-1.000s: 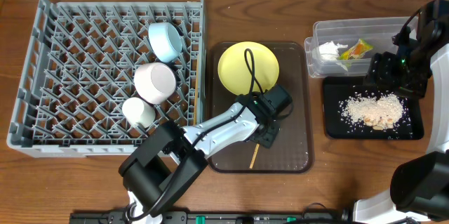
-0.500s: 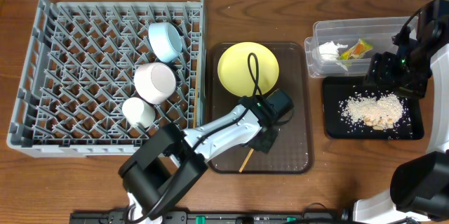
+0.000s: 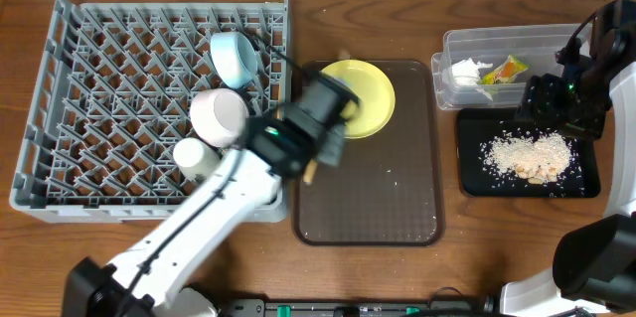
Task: Sort waste into correct bins and load items into the dishwasher rack
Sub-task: 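Carry the second chopstick into the dish rack and release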
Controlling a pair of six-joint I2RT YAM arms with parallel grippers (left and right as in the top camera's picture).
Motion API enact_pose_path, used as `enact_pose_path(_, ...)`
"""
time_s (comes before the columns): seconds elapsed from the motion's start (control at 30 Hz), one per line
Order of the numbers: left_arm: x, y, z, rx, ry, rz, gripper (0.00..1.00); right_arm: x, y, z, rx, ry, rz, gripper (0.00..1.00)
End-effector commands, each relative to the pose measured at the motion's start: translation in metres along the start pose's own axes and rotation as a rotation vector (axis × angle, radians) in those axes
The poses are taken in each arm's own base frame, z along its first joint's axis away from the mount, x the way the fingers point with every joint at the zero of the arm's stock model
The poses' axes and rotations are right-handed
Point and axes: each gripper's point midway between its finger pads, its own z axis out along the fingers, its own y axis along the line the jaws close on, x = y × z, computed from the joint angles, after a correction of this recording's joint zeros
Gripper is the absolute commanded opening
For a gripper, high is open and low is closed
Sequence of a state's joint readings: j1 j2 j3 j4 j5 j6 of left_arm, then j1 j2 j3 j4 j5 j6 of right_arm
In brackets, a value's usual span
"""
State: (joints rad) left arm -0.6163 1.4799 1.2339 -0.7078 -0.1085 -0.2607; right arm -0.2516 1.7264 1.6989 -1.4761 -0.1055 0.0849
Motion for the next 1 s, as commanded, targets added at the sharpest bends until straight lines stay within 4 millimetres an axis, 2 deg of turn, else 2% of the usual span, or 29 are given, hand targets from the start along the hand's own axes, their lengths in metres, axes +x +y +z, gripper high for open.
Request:
enact_pose_path(0.0, -0.017, 0.049, 0.005, -0.132, -0.036, -0.073, 0.06, 0.002, 0.001, -0.008, -0.01, -0.026, -0.012, 0.8)
enact_pose_path(0.1, -0.019, 0.074, 0.019, -0.173, -0.017, -0.129, 0.06, 0.002, 0.001, -0.008, -0.01, -0.026, -0.013, 0.8)
enact_pose_path(0.2, -0.015, 0.089, 0.036, -0.202, 0.021, -0.157, 0.06, 0.002, 0.001, -0.008, -0.01, -0.025, -0.013, 0.8)
enact_pose_path(0.4, -0.003, 0.1, 0.07, -0.233, 0.093, -0.17, 0.08, 0.002, 0.001, -0.008, -0.01, -0.025, -0.012, 0.8)
enact_pose_path(0.47, -0.001, 0.1, 0.074, -0.235, 0.1, -0.169, 0.17, 0.002, 0.001, -0.008, -0.01, -0.025, -0.013, 0.8)
enact_pose_path(0.5, -0.002, 0.1, 0.073, -0.234, 0.099, -0.169, 0.27, 0.002, 0.001, -0.008, -0.01, -0.025, -0.013, 0.8)
enact_pose_path(0.6, -0.006, 0.1, 0.068, -0.23, 0.081, -0.171, 0.38, 0.002, 0.001, -0.008, -0.01, -0.025, -0.013, 0.8)
enact_pose_path(0.67, -0.011, 0.099, 0.059, -0.223, 0.055, -0.167, 0.49, 0.002, 0.001, -0.008, -0.01, -0.025, -0.012, 0.8)
enact_pose_path(0.77, -0.022, 0.092, 0.038, -0.197, -0.003, -0.144, 0.55, 0.002, 0.001, -0.008, -0.01, -0.025, -0.012, 0.8)
enact_pose_path(0.9, -0.035, 0.052, 0.012, -0.049, -0.076, -0.028, 0.62, 0.001, 0.001, -0.008, -0.01, -0.027, -0.013, 0.8)
enact_pose_path(0.97, -0.037, 0.03, 0.008, 0.013, -0.094, 0.043, 0.68, 0.001, 0.001, -0.008, -0.01, -0.027, -0.013, 0.8)
